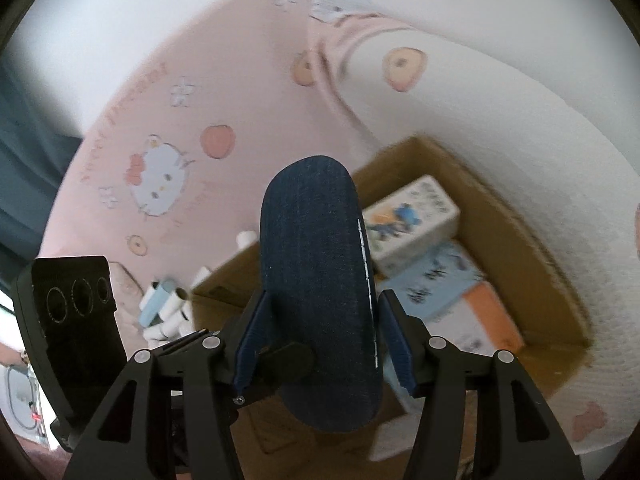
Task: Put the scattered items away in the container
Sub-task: 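Lower the sponge pad with the left gripper into the cardboard box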
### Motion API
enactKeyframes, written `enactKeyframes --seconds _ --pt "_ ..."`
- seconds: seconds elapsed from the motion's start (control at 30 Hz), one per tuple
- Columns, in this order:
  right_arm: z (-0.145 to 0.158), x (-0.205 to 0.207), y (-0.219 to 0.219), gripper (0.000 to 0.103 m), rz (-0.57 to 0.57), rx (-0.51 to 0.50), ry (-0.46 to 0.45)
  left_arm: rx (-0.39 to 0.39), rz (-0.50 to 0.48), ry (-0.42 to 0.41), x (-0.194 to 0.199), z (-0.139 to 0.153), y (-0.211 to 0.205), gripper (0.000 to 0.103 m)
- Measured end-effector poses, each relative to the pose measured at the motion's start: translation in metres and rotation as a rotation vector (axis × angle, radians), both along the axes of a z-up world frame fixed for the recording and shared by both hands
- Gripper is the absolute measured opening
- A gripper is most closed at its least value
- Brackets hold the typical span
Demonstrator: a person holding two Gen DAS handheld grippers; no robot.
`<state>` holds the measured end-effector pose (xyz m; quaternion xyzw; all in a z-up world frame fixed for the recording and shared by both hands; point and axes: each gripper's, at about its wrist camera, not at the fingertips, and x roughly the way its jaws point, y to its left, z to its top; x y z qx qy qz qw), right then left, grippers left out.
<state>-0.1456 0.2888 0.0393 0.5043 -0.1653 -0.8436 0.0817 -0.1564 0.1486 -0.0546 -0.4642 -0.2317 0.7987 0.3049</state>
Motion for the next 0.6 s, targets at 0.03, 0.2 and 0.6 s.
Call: enactKeyframes --seconds 0.03,0.2,0.6 --pt "-0.001 0.000 0.005 0.054 -0.003 0.005 -0.011 0.007 -0.008 -0.009 -0.001 -0.002 0.007 0.049" --pt "-0.004 0.001 0.028 0.054 -0.018 0.056 -0.074 0.047 -0.041 -0.059 -0.012 -0.013 0.027 0.049" --pt "-0.021 -0.006 0.053 0.058 0.002 0.179 -0.192 0.087 -0.077 -0.150 -0.019 -0.041 0.061 0.049"
